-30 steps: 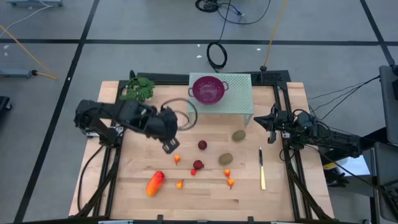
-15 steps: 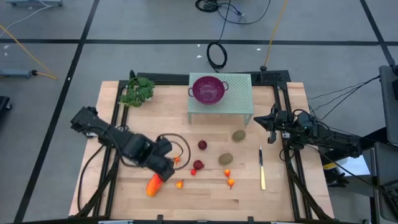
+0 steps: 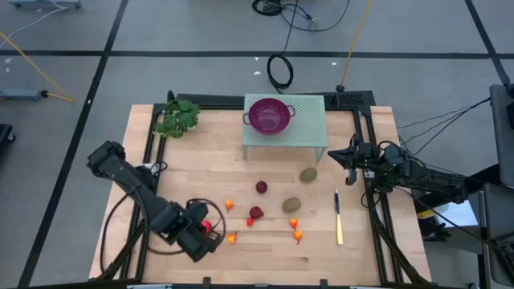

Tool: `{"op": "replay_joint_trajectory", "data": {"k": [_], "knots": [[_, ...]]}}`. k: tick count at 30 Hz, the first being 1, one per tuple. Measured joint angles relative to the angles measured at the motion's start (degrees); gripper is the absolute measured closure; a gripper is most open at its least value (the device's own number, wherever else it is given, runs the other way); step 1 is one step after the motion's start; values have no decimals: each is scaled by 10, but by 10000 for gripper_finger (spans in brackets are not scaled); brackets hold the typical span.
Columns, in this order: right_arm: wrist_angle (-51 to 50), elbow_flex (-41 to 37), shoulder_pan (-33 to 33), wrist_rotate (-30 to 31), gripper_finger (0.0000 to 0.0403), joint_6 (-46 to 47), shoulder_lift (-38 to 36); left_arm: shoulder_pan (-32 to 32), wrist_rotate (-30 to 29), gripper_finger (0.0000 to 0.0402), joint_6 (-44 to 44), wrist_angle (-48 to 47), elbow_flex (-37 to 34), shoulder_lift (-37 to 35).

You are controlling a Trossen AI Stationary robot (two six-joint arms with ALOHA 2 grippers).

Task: Pick & Place Fruit
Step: Put the mango into the strainer bowl

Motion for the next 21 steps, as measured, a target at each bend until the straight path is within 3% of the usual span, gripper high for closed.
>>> {"op": "replay_joint_trajectory", "data": {"k": [5,9,14,21], "knots": [[0,0,0,0,403,0,0,-36,0,399,-80,42,-35,0],[0,0,0,0,403,0,0,-57,-1,376,-131,56,-61,0],[0,0,0,0,403,0,0,-69,-2,319,-140,67,-81,0],[0,0,0,0,403,0,0,-70,-44,207,-118,67,-91,0]]}}
